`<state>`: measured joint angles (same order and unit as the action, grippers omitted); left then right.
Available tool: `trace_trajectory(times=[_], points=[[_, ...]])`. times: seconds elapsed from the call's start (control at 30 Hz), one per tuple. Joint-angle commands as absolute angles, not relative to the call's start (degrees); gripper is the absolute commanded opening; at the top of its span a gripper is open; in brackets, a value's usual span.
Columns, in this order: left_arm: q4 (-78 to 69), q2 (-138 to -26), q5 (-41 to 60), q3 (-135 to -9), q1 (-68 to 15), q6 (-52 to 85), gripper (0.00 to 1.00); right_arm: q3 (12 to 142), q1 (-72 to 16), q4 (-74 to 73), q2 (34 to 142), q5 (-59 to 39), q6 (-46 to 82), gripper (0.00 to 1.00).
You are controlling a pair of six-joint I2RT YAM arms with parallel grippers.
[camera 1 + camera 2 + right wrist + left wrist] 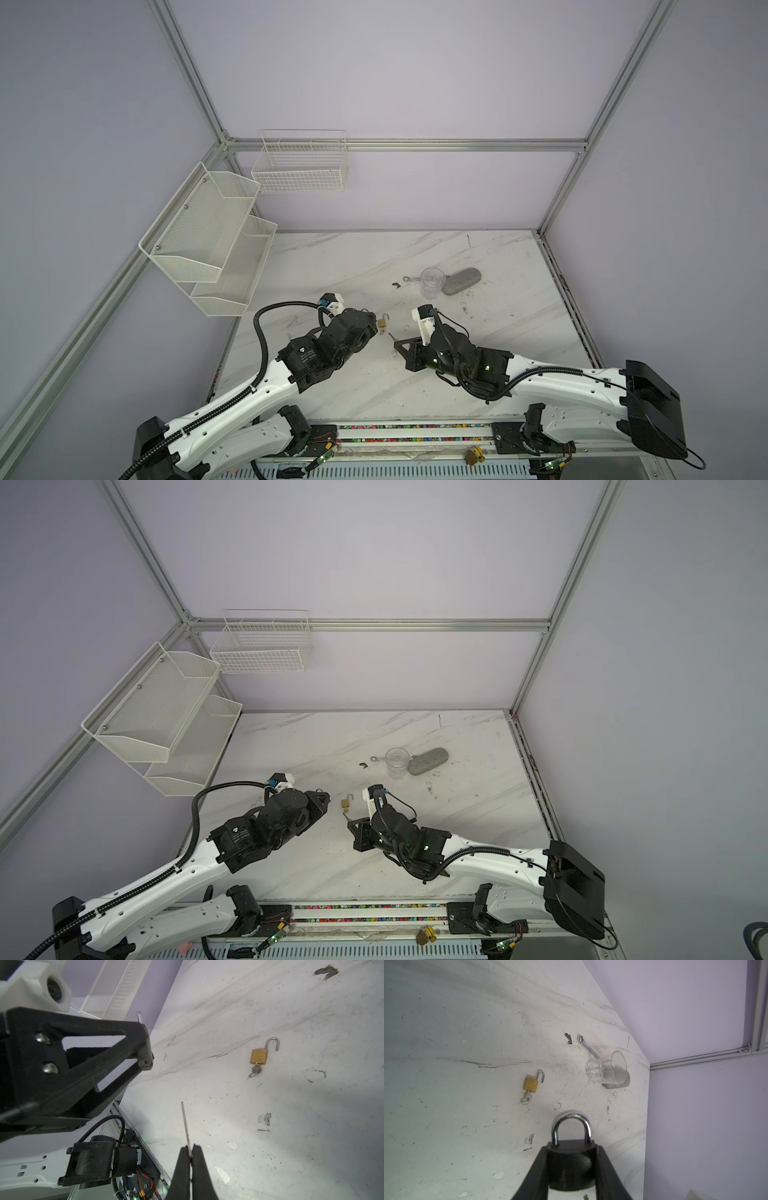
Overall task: Unlock with the key
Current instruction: 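Lift the padlock with the left gripper while the right gripper brings the key toward it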
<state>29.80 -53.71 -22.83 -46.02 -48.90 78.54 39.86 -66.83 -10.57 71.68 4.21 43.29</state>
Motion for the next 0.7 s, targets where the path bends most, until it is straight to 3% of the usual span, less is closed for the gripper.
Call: trace_trajectory(times=[0.0,0.67], points=[[26.64,-53.26,-26.84,-48.43,-49.82,82.76,0.0,41.81,-69.3,-16.22,72.59,10.94,44.27,0.0],[26.26,-53.86,-28.86,-48.08,-51.89,84.27,0.0,44.37,-70.66,-22.49,78.2,15.17,43.35,0.0]])
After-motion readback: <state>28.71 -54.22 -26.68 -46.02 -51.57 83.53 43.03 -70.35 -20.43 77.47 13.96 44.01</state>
